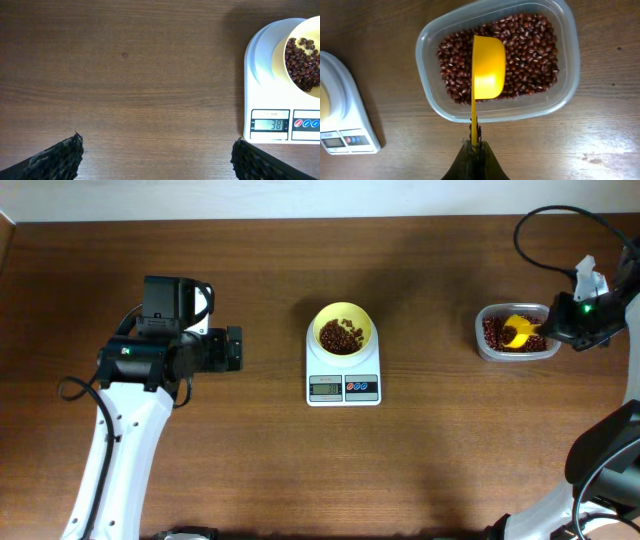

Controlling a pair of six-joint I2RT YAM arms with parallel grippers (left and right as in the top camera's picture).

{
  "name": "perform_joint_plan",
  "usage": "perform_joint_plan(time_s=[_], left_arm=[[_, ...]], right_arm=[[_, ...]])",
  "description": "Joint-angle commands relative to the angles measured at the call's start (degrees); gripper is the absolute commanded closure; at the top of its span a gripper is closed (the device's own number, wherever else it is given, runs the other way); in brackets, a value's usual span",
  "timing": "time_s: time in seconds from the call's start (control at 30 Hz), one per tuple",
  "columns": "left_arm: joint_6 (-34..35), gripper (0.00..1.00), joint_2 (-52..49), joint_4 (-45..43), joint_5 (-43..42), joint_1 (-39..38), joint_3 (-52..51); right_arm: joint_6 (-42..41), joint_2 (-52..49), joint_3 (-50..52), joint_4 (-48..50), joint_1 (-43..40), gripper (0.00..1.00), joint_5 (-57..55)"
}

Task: Scoop item into bowl and weigh 50g on scale
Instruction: 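Lift the filled scoop out of the tub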

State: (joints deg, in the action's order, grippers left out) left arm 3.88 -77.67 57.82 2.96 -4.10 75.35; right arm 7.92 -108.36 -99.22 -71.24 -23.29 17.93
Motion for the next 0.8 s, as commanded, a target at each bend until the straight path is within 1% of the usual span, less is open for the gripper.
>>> perform_joint_plan(time_s=[0.0,0.1,0.2,0.27,0.4,0.43,0.47,0.5,0.53,0.6,0.67,0.77], left_arm=[[-0.31,0.01,0.55,-0.07,-0.22,0.24,0.22],[-0.31,0.01,0.55,-0.07,-0.22,0.24,0.22],[-0.31,0.01,0.55,-0.07,-0.22,0.24,0.22],[-0.31,0.01,0.55,-0.07,-0.22,0.24,0.22],[-0.31,0.01,0.55,-0.07,-0.22,0.24,0.22],[-0.31,0.01,0.55,-0.07,-0.22,0.24,0.22],[-0.31,0.01,0.55,-0.07,-0.22,0.24,0.22],[-0.31,0.01,0.55,-0.07,-0.22,0.26,0.22],[-0.31,0.01,0.55,-0.07,-0.22,0.24,0.22],[-0.31,0.01,0.55,-0.07,-0.22,0.24,0.22],[-0.31,0.01,0.55,-0.07,-0.22,0.24,0.22],[-0.31,0.01,0.55,-0.07,-0.22,0.24,0.22]], right_arm=[[0.61,2.25,-1.53,0.13,-4.07,0.96,12.13],[0.61,2.25,-1.51,-0.79,-10.45,0.96,20.15],[0.66,2.25,-1.51,-3.39,-15.56,0.96,23.80],[0.87,2.23,-1.51,-3.34,-16.76,0.96,24.28],[3.63,2.12,-1.29,-3.37,-15.72,0.96,24.30],[5.86,2.12,-1.29,-3.39,-15.34,0.96,24.33],[9.86,2.12,-1.29,-3.39,-15.02,0.96,25.88],[13.92,2.12,-1.29,-3.32,-14.99,0.96,30.53],[15.82,2.12,-1.29,-3.32,-14.99,0.96,36.44],[15.82,2.12,-1.29,-3.32,-14.58,0.96,43.69],[15.82,2.12,-1.29,-3.34,-12.22,0.96,49.05],[15.82,2.12,-1.29,-3.32,-4.26,0.96,49.33]])
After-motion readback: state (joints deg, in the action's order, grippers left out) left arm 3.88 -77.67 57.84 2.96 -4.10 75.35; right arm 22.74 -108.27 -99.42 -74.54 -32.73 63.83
